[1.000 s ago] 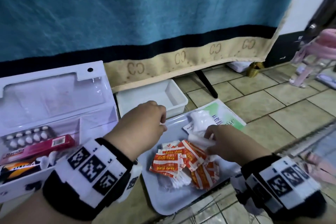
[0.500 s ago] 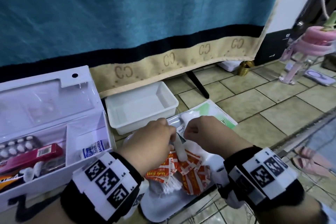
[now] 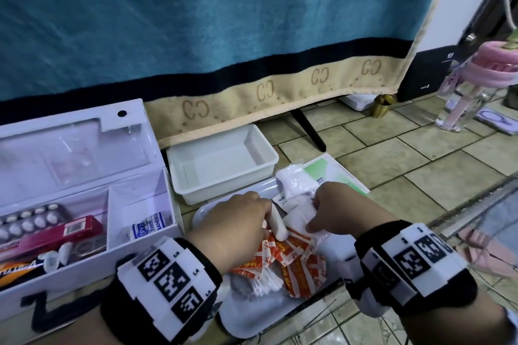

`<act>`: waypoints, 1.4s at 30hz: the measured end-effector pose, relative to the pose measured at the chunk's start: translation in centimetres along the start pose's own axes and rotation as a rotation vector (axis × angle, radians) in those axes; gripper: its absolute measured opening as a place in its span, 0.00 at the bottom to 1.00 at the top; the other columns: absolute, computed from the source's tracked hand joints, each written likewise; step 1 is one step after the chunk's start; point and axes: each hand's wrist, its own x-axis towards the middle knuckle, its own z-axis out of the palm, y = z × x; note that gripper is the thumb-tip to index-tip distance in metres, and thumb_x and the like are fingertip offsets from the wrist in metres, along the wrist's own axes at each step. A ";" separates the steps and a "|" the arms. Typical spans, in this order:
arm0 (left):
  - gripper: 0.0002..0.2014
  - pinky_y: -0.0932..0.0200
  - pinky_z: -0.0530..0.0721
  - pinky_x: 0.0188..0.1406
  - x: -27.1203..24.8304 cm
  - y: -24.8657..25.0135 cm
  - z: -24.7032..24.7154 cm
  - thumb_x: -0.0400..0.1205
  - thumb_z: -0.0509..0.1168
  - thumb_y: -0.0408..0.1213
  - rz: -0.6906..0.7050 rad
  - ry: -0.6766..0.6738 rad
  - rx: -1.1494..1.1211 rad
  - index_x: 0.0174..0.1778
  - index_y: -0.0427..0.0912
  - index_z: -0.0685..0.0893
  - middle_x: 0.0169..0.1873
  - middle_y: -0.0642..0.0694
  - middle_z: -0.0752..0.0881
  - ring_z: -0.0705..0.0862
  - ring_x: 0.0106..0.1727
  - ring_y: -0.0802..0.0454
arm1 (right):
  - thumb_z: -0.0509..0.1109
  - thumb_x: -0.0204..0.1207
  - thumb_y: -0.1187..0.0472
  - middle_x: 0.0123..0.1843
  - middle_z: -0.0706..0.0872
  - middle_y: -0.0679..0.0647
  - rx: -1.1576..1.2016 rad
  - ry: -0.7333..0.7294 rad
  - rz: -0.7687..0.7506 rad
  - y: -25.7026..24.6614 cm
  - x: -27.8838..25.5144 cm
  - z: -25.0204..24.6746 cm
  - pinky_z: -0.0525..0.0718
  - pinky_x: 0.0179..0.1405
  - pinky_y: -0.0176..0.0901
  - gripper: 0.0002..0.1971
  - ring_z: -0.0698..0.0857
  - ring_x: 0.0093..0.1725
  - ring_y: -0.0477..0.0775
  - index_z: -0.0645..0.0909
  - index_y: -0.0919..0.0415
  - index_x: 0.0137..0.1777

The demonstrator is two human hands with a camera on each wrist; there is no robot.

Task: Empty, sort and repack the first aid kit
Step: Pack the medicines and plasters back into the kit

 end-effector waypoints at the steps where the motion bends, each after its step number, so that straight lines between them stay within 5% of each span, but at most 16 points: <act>1: 0.07 0.57 0.73 0.51 0.0 -0.1 -0.1 0.82 0.61 0.42 -0.011 0.002 0.000 0.55 0.55 0.79 0.58 0.51 0.77 0.77 0.60 0.50 | 0.79 0.64 0.57 0.39 0.83 0.54 0.014 0.008 0.006 0.1 -0.1 -0.4 0.71 0.25 0.36 0.12 0.81 0.38 0.53 0.80 0.61 0.41; 8: 0.17 0.56 0.77 0.62 -0.4 0.0 -0.9 0.83 0.60 0.51 -0.111 0.116 -0.253 0.66 0.52 0.74 0.64 0.53 0.78 0.78 0.63 0.54 | 0.77 0.69 0.57 0.43 0.87 0.57 -0.009 0.170 -0.042 0.0 -2.1 -5.3 0.69 0.27 0.33 0.11 0.80 0.40 0.54 0.86 0.62 0.48; 13: 0.24 0.67 0.76 0.41 0.1 0.7 -1.8 0.80 0.63 0.52 -0.133 0.269 -0.644 0.71 0.55 0.66 0.52 0.58 0.80 0.80 0.48 0.61 | 0.80 0.67 0.55 0.28 0.75 0.44 0.226 0.251 -0.287 -1.9 -2.4 -6.5 0.66 0.24 0.33 0.12 0.72 0.27 0.43 0.76 0.50 0.34; 16: 0.13 0.68 0.73 0.32 0.0 0.2 -2.3 0.82 0.65 0.44 -0.158 0.475 -0.694 0.61 0.55 0.73 0.42 0.58 0.81 0.81 0.41 0.61 | 0.79 0.69 0.56 0.28 0.76 0.45 0.357 0.231 -0.365 -2.9 -1.6 -6.1 0.66 0.25 0.33 0.08 0.71 0.26 0.43 0.81 0.52 0.38; 19: 0.05 0.62 0.76 0.33 -0.5 -1.0 -2.8 0.81 0.65 0.40 -0.180 0.611 -0.657 0.50 0.53 0.77 0.39 0.56 0.82 0.84 0.40 0.55 | 0.74 0.74 0.54 0.39 0.84 0.50 0.278 0.288 -0.272 -2.5 0.5 -5.6 0.72 0.32 0.39 0.08 0.78 0.33 0.48 0.85 0.57 0.47; 23: 0.06 0.57 0.80 0.37 -1.6 -2.8 -3.4 0.81 0.65 0.38 -0.235 0.685 -0.618 0.51 0.50 0.77 0.40 0.57 0.81 0.84 0.40 0.53 | 0.69 0.77 0.50 0.57 0.86 0.61 -0.071 0.208 -0.106 -2.3 3.3 -4.1 0.78 0.48 0.44 0.20 0.84 0.57 0.62 0.81 0.67 0.58; 28: 0.09 0.63 0.80 0.34 -3.3 -4.7 -4.0 0.80 0.65 0.34 -0.293 0.771 -0.605 0.50 0.52 0.74 0.44 0.54 0.82 0.82 0.39 0.60 | 0.73 0.75 0.56 0.58 0.86 0.62 -0.229 0.081 -0.086 -3.4 4.9 -2.5 0.78 0.48 0.44 0.18 0.84 0.59 0.60 0.81 0.68 0.57; 32: 0.10 0.61 0.77 0.45 -4.8 -6.5 -4.4 0.79 0.65 0.32 -0.334 0.829 -0.544 0.51 0.50 0.74 0.50 0.51 0.83 0.82 0.47 0.53 | 0.74 0.70 0.55 0.51 0.86 0.61 -0.289 0.004 -0.022 -3.7 5.3 -2.2 0.80 0.52 0.44 0.18 0.85 0.59 0.60 0.82 0.67 0.55; 36: 0.09 0.60 0.74 0.46 -6.3 -8.8 -4.7 0.79 0.65 0.31 -0.400 0.872 -0.537 0.50 0.48 0.75 0.49 0.49 0.83 0.81 0.47 0.51 | 0.69 0.74 0.57 0.50 0.84 0.63 -0.342 -0.005 -0.033 -4.5 4.5 -2.5 0.83 0.60 0.49 0.10 0.85 0.60 0.62 0.77 0.63 0.37; 40: 0.08 0.59 0.74 0.48 -7.2 -10.8 -5.0 0.79 0.65 0.30 -0.493 0.867 -0.504 0.52 0.44 0.77 0.49 0.47 0.83 0.81 0.50 0.47 | 0.72 0.72 0.52 0.38 0.82 0.60 -0.272 -0.006 0.013 -3.3 6.0 -2.1 0.75 0.41 0.38 0.21 0.84 0.48 0.57 0.83 0.70 0.56; 42: 0.08 0.59 0.74 0.47 -7.6 -11.9 -5.4 0.79 0.65 0.30 -0.532 0.842 -0.459 0.51 0.43 0.79 0.49 0.47 0.84 0.82 0.51 0.46 | 0.73 0.72 0.49 0.46 0.86 0.62 -0.235 0.008 0.025 -2.6 6.2 -2.4 0.72 0.37 0.38 0.24 0.84 0.51 0.58 0.83 0.70 0.56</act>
